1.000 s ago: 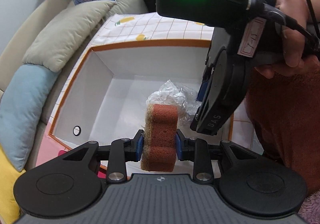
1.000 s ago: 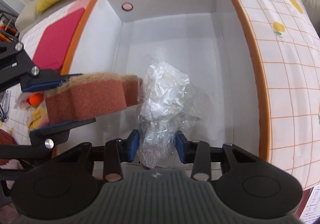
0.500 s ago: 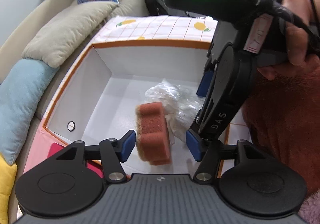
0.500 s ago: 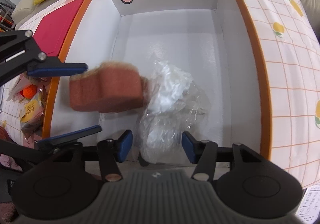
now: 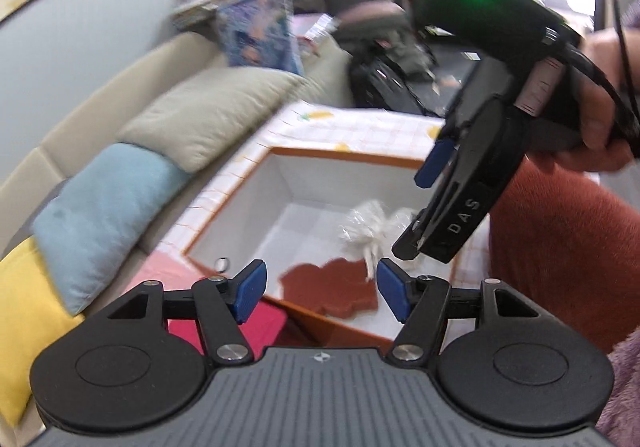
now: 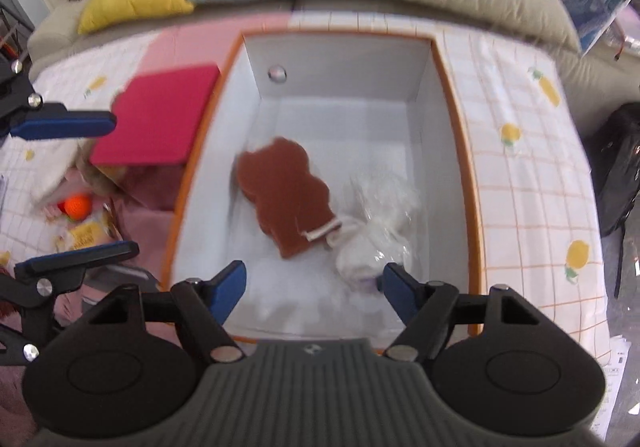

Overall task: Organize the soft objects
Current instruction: 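Open both tools to drop the sponge and foil bundle into the box, then return to the table and grasp the white towel with the left tool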

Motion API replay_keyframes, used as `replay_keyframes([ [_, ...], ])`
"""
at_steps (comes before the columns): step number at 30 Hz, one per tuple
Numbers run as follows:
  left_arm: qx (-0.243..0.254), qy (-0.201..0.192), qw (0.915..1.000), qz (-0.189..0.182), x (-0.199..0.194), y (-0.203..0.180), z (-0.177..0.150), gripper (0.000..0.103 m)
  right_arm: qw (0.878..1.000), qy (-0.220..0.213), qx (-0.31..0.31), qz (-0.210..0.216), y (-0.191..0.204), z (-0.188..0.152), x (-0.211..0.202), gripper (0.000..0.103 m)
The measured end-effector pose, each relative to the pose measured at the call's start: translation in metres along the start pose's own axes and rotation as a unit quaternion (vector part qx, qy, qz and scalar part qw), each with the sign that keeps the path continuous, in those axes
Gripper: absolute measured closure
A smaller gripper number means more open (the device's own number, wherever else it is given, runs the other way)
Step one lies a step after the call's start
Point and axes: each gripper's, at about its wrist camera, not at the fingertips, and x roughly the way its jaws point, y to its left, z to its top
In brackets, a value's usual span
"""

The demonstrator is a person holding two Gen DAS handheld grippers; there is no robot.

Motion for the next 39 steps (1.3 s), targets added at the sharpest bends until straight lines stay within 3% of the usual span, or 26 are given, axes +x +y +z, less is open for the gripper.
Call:
replay_keyframes([
  [7, -0.117, -0.037, 0.9905, 0.062, -0.045, 0.024, -0.026, 0.028, 0.993, -0.117, 0.002, -0.006, 0.053, -0.015, -0.035, 0.026],
  [10, -0.164, -0.035, 0.9822, 0.085, -0.056, 0.034, -0.043, 0.028, 0.989, -0.145, 0.009, 0.010, 0.077, -0.022, -0.039, 0.026],
  [14, -0.238, -0.019, 0.9649, 0.110, -0.066, 0.049, -0.069, 0.028, 0.986, -0.160, 0.010, 0.032, 0.110, -0.030, -0.041, 0.026],
  [19, -0.297, 0.008, 0.9477, 0.116, -0.072, 0.061, -0.105, 0.028, 0.985, -0.162, 0.023, 0.049, 0.142, -0.038, -0.029, 0.025],
  [26, -0.385, 0.058, 0.9132, 0.122, -0.071, 0.077, -0.151, 0.029, 0.992, -0.121, -0.002, 0.046, 0.175, -0.044, -0.003, 0.025],
  [32, -0.408, 0.049, 0.9021, 0.131, -0.074, 0.084, -0.169, 0.029, 0.995, -0.096, -0.016, 0.032, 0.183, -0.044, 0.018, 0.025],
  [39, -0.397, 0.065, 0.9007, 0.164, -0.061, 0.097, -0.177, 0.028, 0.996, -0.077, -0.023, 0.039, 0.194, -0.034, 0.040, 0.025],
])
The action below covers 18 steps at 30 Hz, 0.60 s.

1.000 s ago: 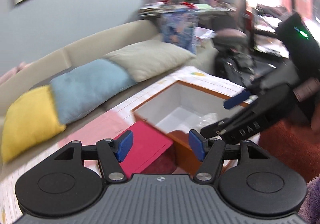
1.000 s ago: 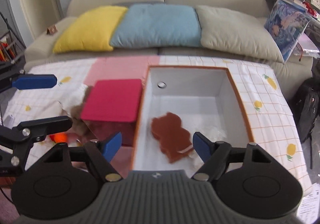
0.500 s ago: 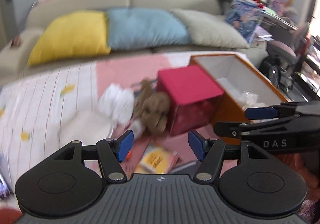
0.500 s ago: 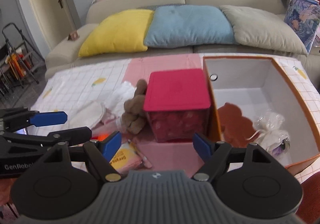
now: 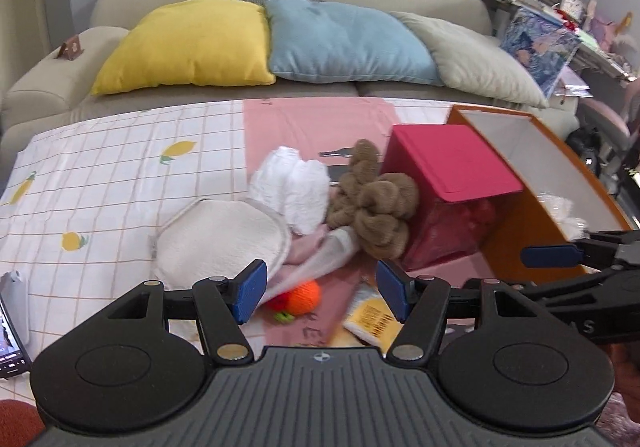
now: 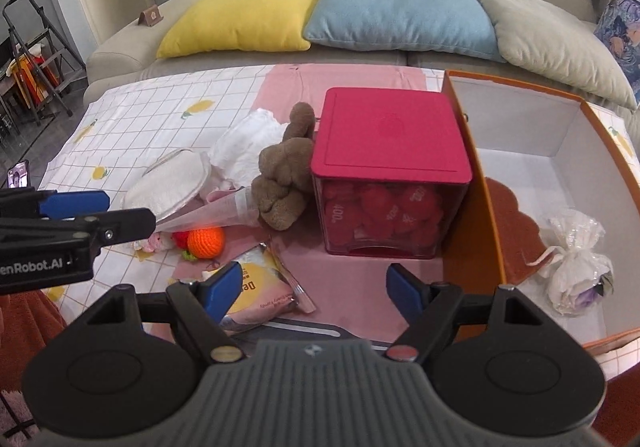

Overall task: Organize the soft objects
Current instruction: 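Return to the table and grasp the white towel with the left tool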

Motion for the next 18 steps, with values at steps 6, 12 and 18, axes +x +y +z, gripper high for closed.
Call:
replay_keyframes([
  [6, 0.022, 0.015, 0.9985, 0.049, 0.021, 0.010, 0.002, 0.023, 1.000, 0.015, -0.009, 0.013, 0.006, 0.005, 0.018, 0.025],
  [12, -0.010, 0.051, 0.9964, 0.067, 0.043, 0.033, -0.002, 0.023, 0.999, 0.037, -0.009, 0.022, 0.006, 0.005, 0.036, 0.025],
  [18, -0.014, 0.070, 0.9949, 0.071, 0.060, 0.042, -0.004, 0.023, 0.998, 0.058, -0.012, 0.026, 0.007, 0.007, 0.053, 0.025],
])
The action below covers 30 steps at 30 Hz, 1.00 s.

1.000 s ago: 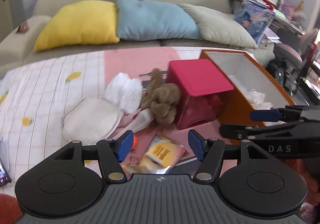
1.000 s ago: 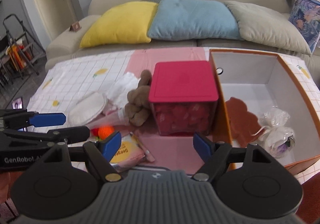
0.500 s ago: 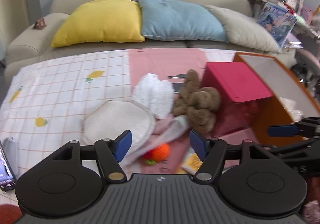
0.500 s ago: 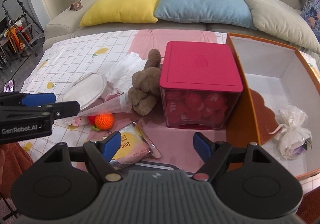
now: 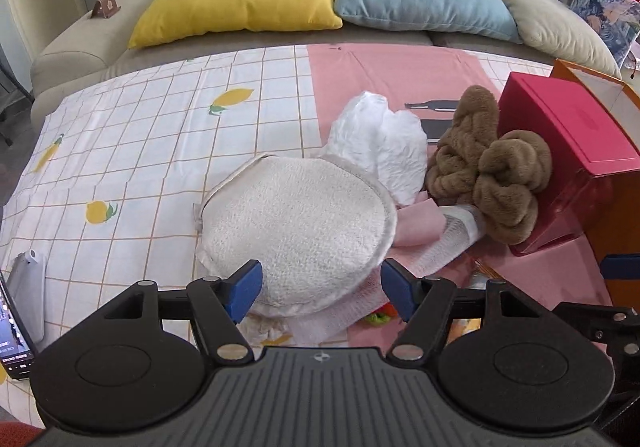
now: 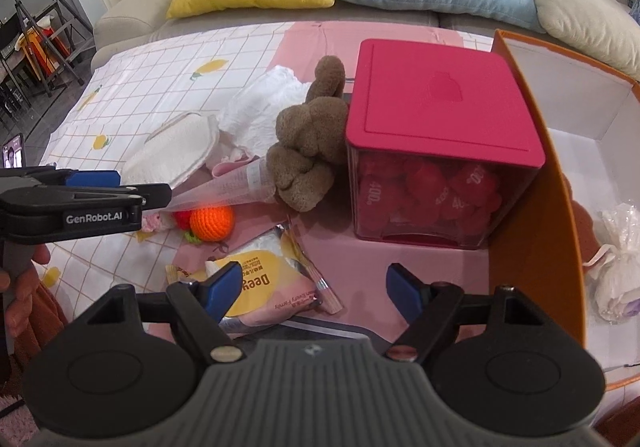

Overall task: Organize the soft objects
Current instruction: 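Return to the table and grasp the white towel with the left tool, then grasp the Deeyeo wipes pack with the right tool while the left holds the towel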

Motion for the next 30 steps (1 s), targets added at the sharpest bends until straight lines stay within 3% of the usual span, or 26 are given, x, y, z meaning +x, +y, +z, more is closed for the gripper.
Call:
replay_keyframes([
  [11, 0.016, -0.011, 0.9998, -0.001, 0.023, -0.005, 0.001, 0.008, 0.999, 0.027, 0.005, 0.021, 0.007, 0.009, 0.025, 0.025],
  [14, 0.001, -0.010, 0.9999, -0.006, 0.026, -0.001, 0.001, 0.009, 0.998, 0.054, 0.025, 0.037, 0.007, 0.010, 0.035, 0.015],
  [17, -0.025, -0.009, 0.9996, -0.013, 0.025, 0.006, 0.002, 0.023, 0.996, 0.069, 0.041, 0.046, 0.008, 0.010, 0.040, 0.015],
  [20, -0.028, -0.011, 0.9995, -0.004, 0.024, 0.010, 0.003, 0.052, 0.995, 0.077, 0.041, 0.051, 0.011, 0.007, 0.043, 0.014],
  [24, -0.076, -0.020, 0.9968, -0.014, 0.016, 0.027, 0.006, 0.078, 0.995, 0.076, 0.033, 0.054, 0.017, 0.006, 0.042, 0.014],
  [30, -0.079, -0.080, 0.9936, 0.006, -0.024, 0.031, 0.013, 0.086, 0.993, 0.079, 0.054, 0.065, 0.012, 0.007, 0.041, 0.013],
])
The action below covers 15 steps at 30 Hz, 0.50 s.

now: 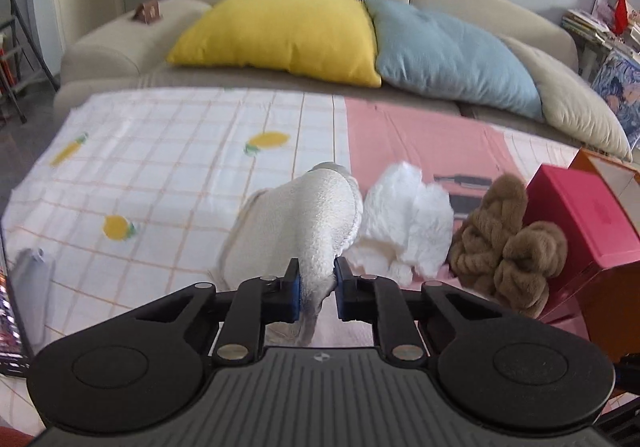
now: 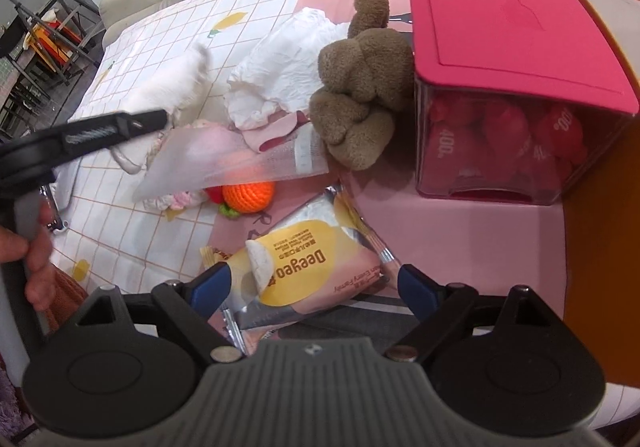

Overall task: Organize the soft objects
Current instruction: 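Grasp the Deeyeo wipes pack with the right tool while the left holds the towel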

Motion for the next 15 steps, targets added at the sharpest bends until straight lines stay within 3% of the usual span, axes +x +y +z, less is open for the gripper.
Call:
replay_keyframes([
  [3, -0.003, -0.014, 0.9998, -0.010, -0.019, -0.003, 0.003, 0.086, 0.999, 0.015, 0.037, 0.011, -0.005, 0.000, 0.002, 0.005],
  [9, 0.015, -0.028, 0.9983, -0.050, -0.045, -0.020, -0.001, 0.087, 0.989, 0.060, 0.137, 0.011, -0.015, 0.002, 0.022, 0.005],
  [12, 0.029, -0.025, 0.9977, -0.056, -0.048, -0.028, -0.005, 0.087, 0.981, 0.059, 0.183, 0.015, -0.017, 0.005, 0.028, 0.005],
  [15, 0.034, -0.017, 0.9973, -0.062, -0.047, -0.032, -0.010, 0.087, 0.979, 0.051, 0.199, -0.008, -0.012, 0.010, 0.035, 0.005],
])
